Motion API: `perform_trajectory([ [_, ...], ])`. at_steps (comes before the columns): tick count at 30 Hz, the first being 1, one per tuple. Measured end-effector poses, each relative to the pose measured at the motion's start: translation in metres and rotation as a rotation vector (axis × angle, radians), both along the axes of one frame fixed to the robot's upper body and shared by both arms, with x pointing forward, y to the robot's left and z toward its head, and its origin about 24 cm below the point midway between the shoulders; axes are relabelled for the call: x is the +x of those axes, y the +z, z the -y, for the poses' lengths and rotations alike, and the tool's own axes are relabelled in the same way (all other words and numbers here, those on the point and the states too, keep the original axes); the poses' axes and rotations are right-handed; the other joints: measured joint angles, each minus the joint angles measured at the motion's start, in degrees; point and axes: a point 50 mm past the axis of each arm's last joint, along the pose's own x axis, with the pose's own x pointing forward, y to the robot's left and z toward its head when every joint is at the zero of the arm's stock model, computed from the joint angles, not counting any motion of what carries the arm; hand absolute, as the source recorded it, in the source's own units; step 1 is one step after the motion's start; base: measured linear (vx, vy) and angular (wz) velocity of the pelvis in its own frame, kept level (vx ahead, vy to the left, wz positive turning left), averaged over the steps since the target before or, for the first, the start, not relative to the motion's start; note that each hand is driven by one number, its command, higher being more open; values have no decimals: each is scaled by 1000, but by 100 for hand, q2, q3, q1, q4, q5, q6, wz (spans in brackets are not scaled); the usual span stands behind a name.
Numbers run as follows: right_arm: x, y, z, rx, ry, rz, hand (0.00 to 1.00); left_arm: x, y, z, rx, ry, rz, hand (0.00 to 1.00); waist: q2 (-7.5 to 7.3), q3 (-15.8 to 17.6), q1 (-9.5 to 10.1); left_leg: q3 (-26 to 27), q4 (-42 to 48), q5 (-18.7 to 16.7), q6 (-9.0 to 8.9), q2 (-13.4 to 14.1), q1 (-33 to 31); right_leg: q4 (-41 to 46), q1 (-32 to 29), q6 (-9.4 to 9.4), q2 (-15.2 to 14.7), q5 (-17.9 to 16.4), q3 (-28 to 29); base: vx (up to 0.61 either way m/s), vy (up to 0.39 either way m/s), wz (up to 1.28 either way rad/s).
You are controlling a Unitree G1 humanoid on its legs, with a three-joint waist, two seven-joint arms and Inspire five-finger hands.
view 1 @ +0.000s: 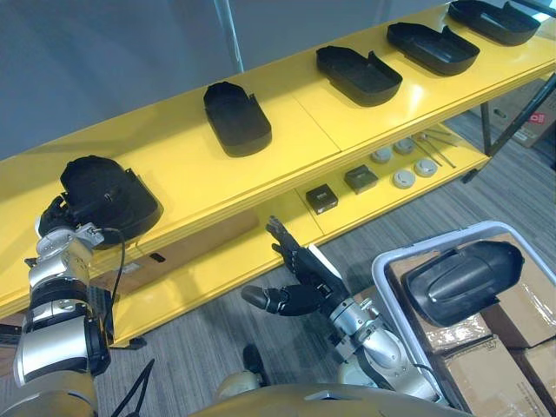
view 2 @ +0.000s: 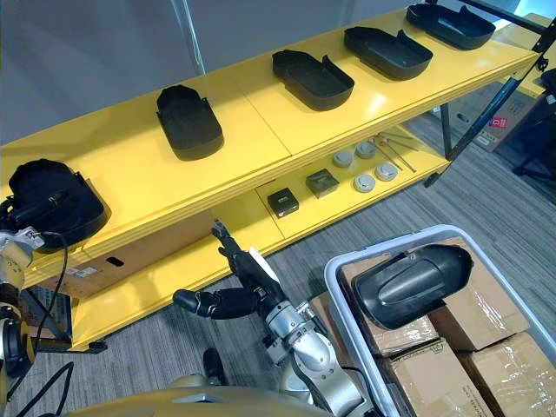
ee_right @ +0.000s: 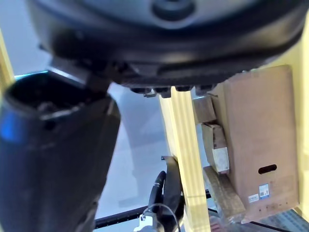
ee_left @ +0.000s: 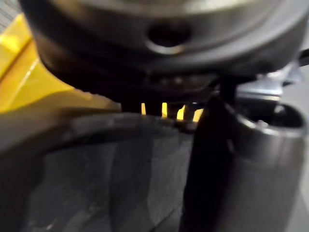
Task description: Walk over and take three plastic housings, then place them on the shelf
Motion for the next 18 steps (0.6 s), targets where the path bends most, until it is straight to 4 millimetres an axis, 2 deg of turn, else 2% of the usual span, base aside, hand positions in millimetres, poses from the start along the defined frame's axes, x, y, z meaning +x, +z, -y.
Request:
perform_trajectory([
  [5, 1, 0, 1, -1, -6, 2, 100, 0, 0, 1, 48, 14, -28, 100, 2, 20, -43, 10, -6, 1, -5, 2, 23, -1, -19, -3, 21, -4, 12, 0, 0, 0],
  [14, 1, -2, 3, -4, -25, -5, 100, 2, 11, 0, 240, 108, -57, 100, -19, 130, -150, 109, -6, 18, 14, 22, 25, 8, -57, -2, 38, 6, 110, 9, -1, -5],
  [18, -1, -3, 4, 0, -36, -2, 100, 11, 35, 4, 362, 162, 35, 100, -51, 145, -198, 56, 2, 18, 16, 7, 25, -87, 32, 11, 38, 24, 65, 25, 1, 5],
])
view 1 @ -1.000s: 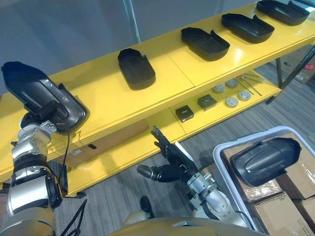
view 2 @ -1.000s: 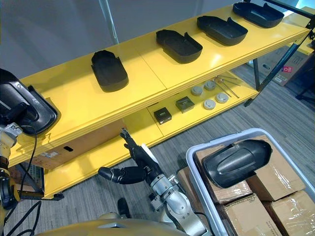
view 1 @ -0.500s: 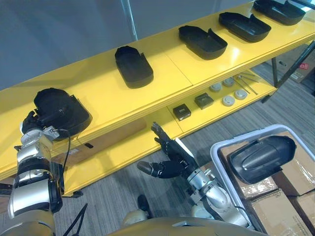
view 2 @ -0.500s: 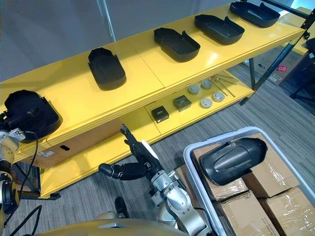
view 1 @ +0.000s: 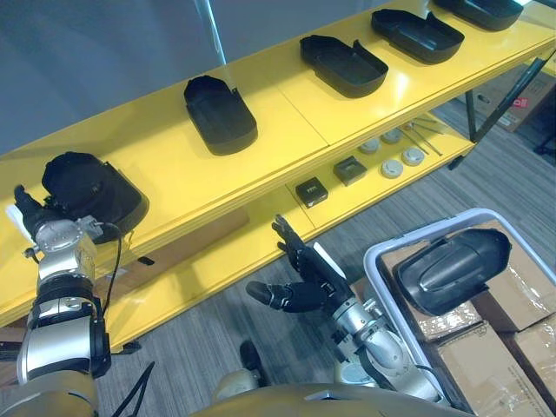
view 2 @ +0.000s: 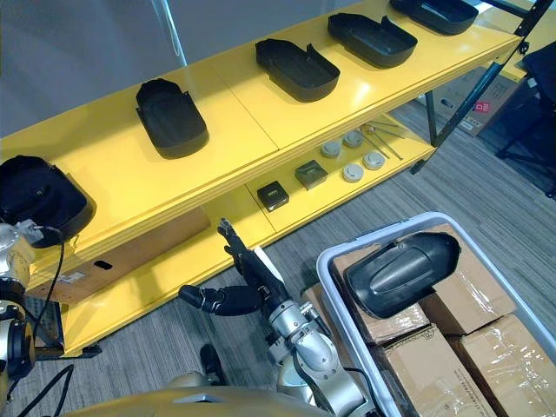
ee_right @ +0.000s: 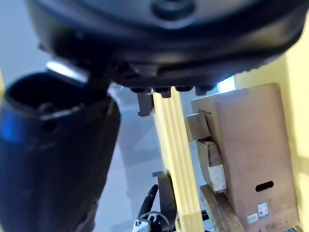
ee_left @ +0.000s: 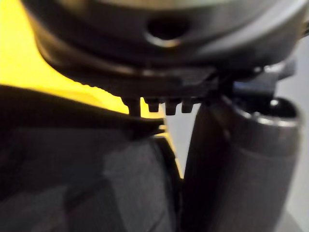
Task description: Walk over and take three plastic housings, then place them on the shelf
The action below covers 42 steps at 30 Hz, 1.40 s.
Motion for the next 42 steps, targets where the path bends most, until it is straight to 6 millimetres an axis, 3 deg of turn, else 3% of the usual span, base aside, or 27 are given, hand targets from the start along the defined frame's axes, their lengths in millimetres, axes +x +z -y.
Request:
perform_trajectory([
  [7, 0, -2, 0, -2, 0, 7, 100, 16, 38, 15, 154, -64, 171, 100, -3, -2, -4, -87, -13, -16, -15, 4, 40, -226, 188, -12, 54, 66, -98, 5, -6, 4],
  [12, 0, -2, 1, -8, 0, 20, 100, 21, 73, 35, 236, -142, 406, 100, -26, -14, 130, -138, -40, -19, -19, 69, 119, -432, 383, -28, 102, 140, -164, 6, -6, 4],
  [16, 7, 8, 0, -19, 7, 93, 100, 8, 116, 63, 347, -240, 657, 100, -44, -26, 159, -263, -48, -17, -18, 30, 139, -499, 514, -23, 107, 146, -296, 5, -4, 14],
  [20, 20, 31, 5, -4, -15, 204, 100, -11, 127, 89, 368, -305, 823, 100, -68, -134, 229, -374, -52, -11, -14, 20, 178, -538, 637, -21, 101, 147, -412, -3, -1, 12],
  [24, 35, 61, 13, -76, -47, 400, 100, -40, 108, 105, 311, -296, 891, 100, -98, -317, 285, -489, -59, -8, -19, 15, 219, -680, 823, -18, 103, 182, -540, -11, -5, 15],
  [27, 50, 85, 20, -109, -101, 551, 100, -67, 83, 120, 241, -280, 884, 100, -159, -479, 462, -599, -63, 13, -25, 13, 218, -722, 904, -18, 108, 190, -653, -24, -7, 19],
  [31, 62, 123, 33, -117, -154, 733, 100, -91, 49, 125, 201, -247, 765, 100, -240, -527, 743, -804, -79, 34, -57, 2, 205, -813, 1063, -28, 112, 194, -910, -69, -8, 28],
  [34, 64, 146, 29, -76, -128, 837, 100, -102, 27, 130, 173, -274, 660, 100, -298, -559, 891, -964, -80, 109, -53, -8, 97, -827, 1057, -43, 113, 182, -1062, -60, -5, 24],
  [38, 76, 154, 11, -97, -32, 867, 100, -107, 3, 141, 70, -363, 543, 100, -426, -615, 1041, -1145, -80, 187, -50, -19, -45, -874, 1061, -75, 125, 192, -1253, -44, -7, 27],
  [42, 112, 117, -8, -339, 46, 712, 100, -105, -22, 158, -33, -445, 456, 100, -527, -637, 1333, -1329, -81, 261, -43, -29, -165, -891, 1073, -85, 139, 213, -1441, -33, -12, 22],
])
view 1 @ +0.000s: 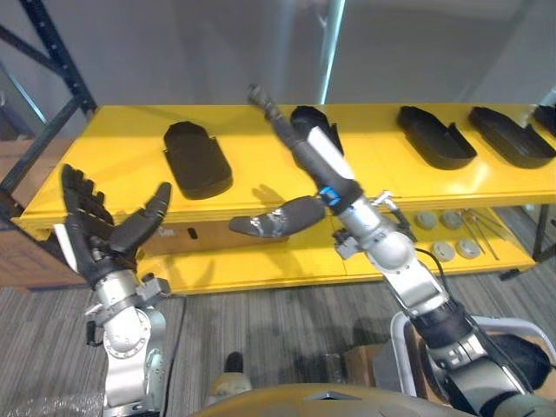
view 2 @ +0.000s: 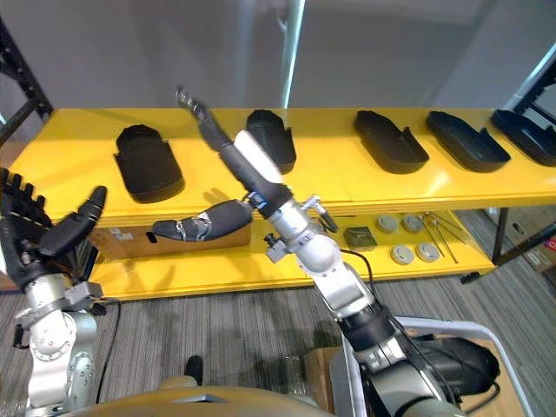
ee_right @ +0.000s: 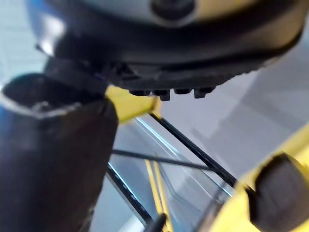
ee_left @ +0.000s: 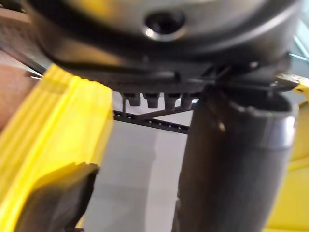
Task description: Walk over and take three plastic housings, then place them on the shelf
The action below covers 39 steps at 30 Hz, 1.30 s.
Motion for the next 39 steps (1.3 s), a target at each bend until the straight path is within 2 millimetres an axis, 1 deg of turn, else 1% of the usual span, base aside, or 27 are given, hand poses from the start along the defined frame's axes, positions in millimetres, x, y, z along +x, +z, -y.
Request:
perform_trajectory([
  [1, 6, -11, 1, -51, -24, -38, 100, 1, -2, 2, -3, -13, -7, 100, -19, 17, 53, -67, 0, 21, 5, -6, -44, -1, -1, 0, 2, 0, -70, -29, -20, 39],
  [2, 13, -27, 6, -106, -60, -103, 100, 1, -2, 4, -4, -20, -8, 100, -30, 64, 141, -158, 0, 56, 2, -17, -103, -2, -5, -1, 5, 2, -159, -28, -20, 34],
  [4, 16, -35, 11, -129, -87, -143, 100, 0, -2, 4, -4, -19, -6, 100, -26, 145, 201, -201, 1, 76, 9, -27, -119, 0, 6, 0, 4, 7, -200, -16, -10, 17],
  [7, 17, -33, 13, -67, -108, -159, 100, -4, -4, 3, 0, -12, -4, 100, -6, 193, 172, -204, 1, 100, 39, -30, -124, -1, 5, 25, 2, 29, -206, 0, 0, 0],
  [8, 18, -18, 16, 57, -177, -102, 100, -1, -2, 11, 4, -62, 21, 100, 80, 257, 37, -138, 9, 45, -31, 27, -104, -17, -12, -17, 49, 20, -150, 0, 0, 0],
  [11, 18, -18, 16, 57, -177, -102, 100, -1, -2, 11, 4, -62, 22, 100, 76, 283, 35, -138, 11, 45, -31, 28, -104, -17, -13, -17, 49, 20, -150, 0, 0, 0],
  [13, 15, -23, 20, 80, -196, -121, 100, 0, -1, 12, 3, -65, 24, 100, 62, 317, 40, -141, 18, 49, -27, 29, -104, -8, -18, -14, 49, 21, -151, 0, 0, 0],
  [14, 11, -28, 24, 120, -221, -147, 100, 0, -1, 12, 2, -66, 24, 100, 53, 331, 47, -146, 18, 52, -22, 28, -111, 2, -23, -17, 47, 19, -156, 0, 0, 0],
  [16, 0, -45, 39, 262, -294, -252, 100, 0, -2, 12, -3, -64, 25, 100, 54, 396, 13, -144, 10, 50, -25, 24, -129, 35, -46, -19, 41, 17, -155, 0, 0, 0],
  [18, -7, -58, 60, 364, -376, -329, 100, 1, -2, 15, -16, -68, 31, 100, 97, 507, -69, -142, 1, 61, -20, 23, -204, 111, -150, -65, 31, -17, -149, -26, 4, 1],
  [19, -9, -63, 76, 427, -432, -367, 100, 1, -2, 18, -36, -66, 35, 100, 139, 563, -152, -148, 1, 86, -1, 23, -311, 143, -266, -63, 30, -13, -148, -68, 12, 2],
  [20, -11, -66, 90, 475, -478, -383, 100, 2, -3, 21, -56, -71, 40, 100, 164, 609, -194, -146, 0, 104, 18, 23, -372, 200, -321, -58, 25, -9, -136, -57, 14, 3],
  [21, -16, -69, 113, 547, -551, -400, 100, 3, -4, 25, -93, -88, 45, 100, 204, 661, -286, -149, 1, 147, 15, 21, -460, 233, -417, -45, 20, 3, -136, 0, 0, 0],
  [22, -17, -69, 120, 574, -575, -402, 100, 3, -5, 27, -100, -92, 44, 100, 216, 695, -317, -149, 1, 154, 17, 18, -469, 256, -433, -32, 15, 11, -136, 0, 0, 0],
  [24, -20, -67, 141, 643, -636, -390, 100, 5, -6, 32, -104, -123, 38, 100, 231, 732, -411, -152, 1, 165, 17, 19, -508, 351, -504, -19, 5, 13, -130, 0, 0, 0],
  [26, -19, -61, 151, 648, -655, -365, 100, 7, -7, 35, -108, -146, 23, 100, 233, 733, -456, -155, 0, 163, 15, 20, -493, 399, -505, -31, 1, -11, -124, 0, 0, 0],
  [28, -12, -50, 154, 630, -654, -323, 100, 8, -7, 37, -110, -157, 13, 100, 254, 745, -455, -156, 0, 161, 13, 29, -491, 410, -505, -32, 9, -12, -114, 0, 0, 0],
  [30, 1, -31, 147, 580, -624, -250, 100, 8, -11, 36, -113, -152, -10, 100, 332, 790, -437, -161, -1, 144, 43, 30, -485, 442, -505, -32, 9, -13, -103, -40, -17, 4],
  [32, 10, -17, 140, 526, -596, -193, 100, 8, -17, 35, -117, -129, -35, 100, 404, 831, -419, -123, -1, 144, 48, 45, -505, 463, -500, -35, 8, -14, -148, -46, -14, 12],
  [34, 13, -10, 135, 505, -576, -161, 100, 7, -21, 32, -123, -101, -57, 100, 429, 854, -385, -46, 0, 152, 59, 72, -522, 482, -500, -39, 9, -21, -188, -32, -15, 12],
  [36, 13, -3, 130, 441, -581, -101, 100, 4, -29, 24, -131, -37, -93, 100, 431, 861, -279, 33, 1, 164, 73, 107, -536, 493, -499, -45, 20, -37, -213, -16, -24, 8],
  [38, 12, 4, 127, 418, -578, -56, 100, 1, -34, 18, -139, 26, -114, 100, 428, 863, -268, 34, 1, 176, 86, 110, -562, 502, -500, -40, 20, -52, -228, 0, -20, 10],
  [39, 9, 11, 124, 415, -567, -14, 100, -2, -36, 12, -145, 83, -127, 100, 427, 865, -266, 33, 2, 186, 89, 109, -575, 505, -506, -35, 19, -58, -235, 6, -20, 8],
])
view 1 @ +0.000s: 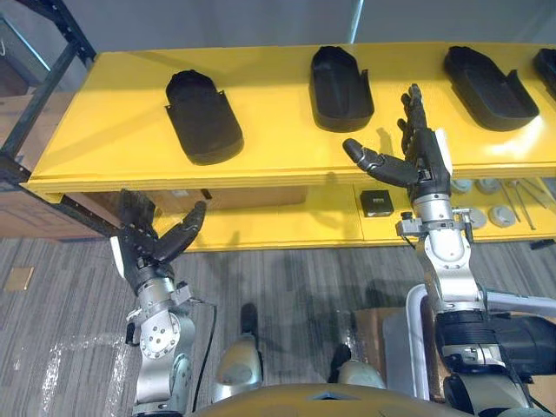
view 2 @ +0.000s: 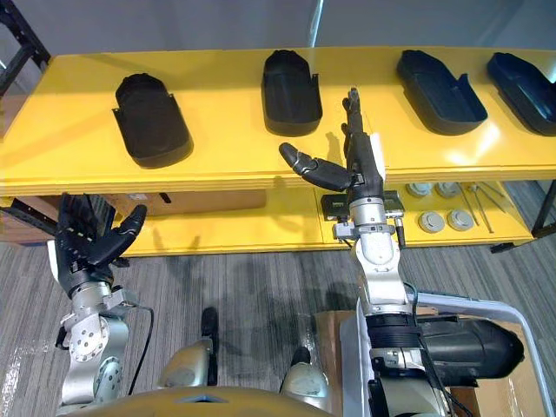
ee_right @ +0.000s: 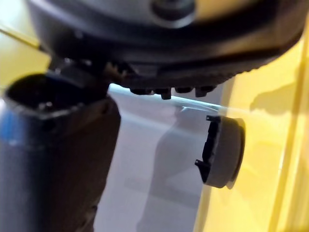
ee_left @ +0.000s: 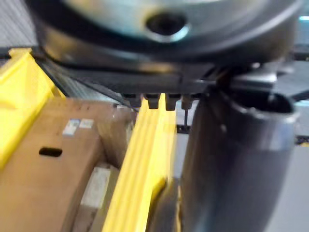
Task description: Walk over and take three plastic housings, then place them on the shelf
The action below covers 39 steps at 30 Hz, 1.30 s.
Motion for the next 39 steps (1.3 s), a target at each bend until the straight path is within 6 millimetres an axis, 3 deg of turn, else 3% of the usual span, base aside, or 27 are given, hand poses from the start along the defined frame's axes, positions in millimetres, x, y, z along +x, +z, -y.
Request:
perform_trajectory([
  [4, -8, 33, -11, -67, 66, 146, 100, -17, -10, -23, 8, 176, -63, 100, -17, 13, -15, 4, 17, 8, -1, -1, 2, 12, -1, 7, -4, -27, 6, 5, -8, 0],
  [10, 6, 62, -31, -341, 152, 204, 100, -27, -33, -32, 5, 183, -169, 100, 27, 61, 5, -59, 17, 22, -15, 4, 24, 190, -20, -5, -19, -149, -48, -13, -25, 5],
  [13, 22, 69, -43, -498, 179, 197, 100, -26, -45, -26, -4, 85, -217, 100, 88, 191, 35, -152, 19, 76, 1, -4, -25, 393, -102, -16, -53, -251, -152, -39, -36, 16],
  [17, 49, 70, -43, -712, 141, 134, 100, -19, -65, -2, -24, -164, -312, 100, 235, 419, 209, -228, 19, 122, 11, -13, -142, 588, -217, -31, -93, -324, -232, -38, -30, 15],
  [21, 61, 74, -54, -895, 156, 148, 100, -23, -92, 17, -70, -336, -452, 100, 272, 619, 292, -222, 22, 153, 41, -61, -154, 877, -335, -13, -198, -483, -235, 3, -39, 5],
  [30, 78, 94, -71, -1204, 92, 243, 100, -28, -119, 22, -202, -400, -544, 100, 425, 835, 447, -320, 24, 237, 24, -92, -236, 1288, -527, -36, -296, -737, -290, 2, -51, 6],
  [39, 78, 135, -91, -1245, 54, 391, 100, -36, -135, 25, -263, -408, -614, 100, 491, 979, 578, -394, 25, 262, -3, -89, -314, 1406, -609, -57, -311, -809, -350, -14, -48, 4],
])
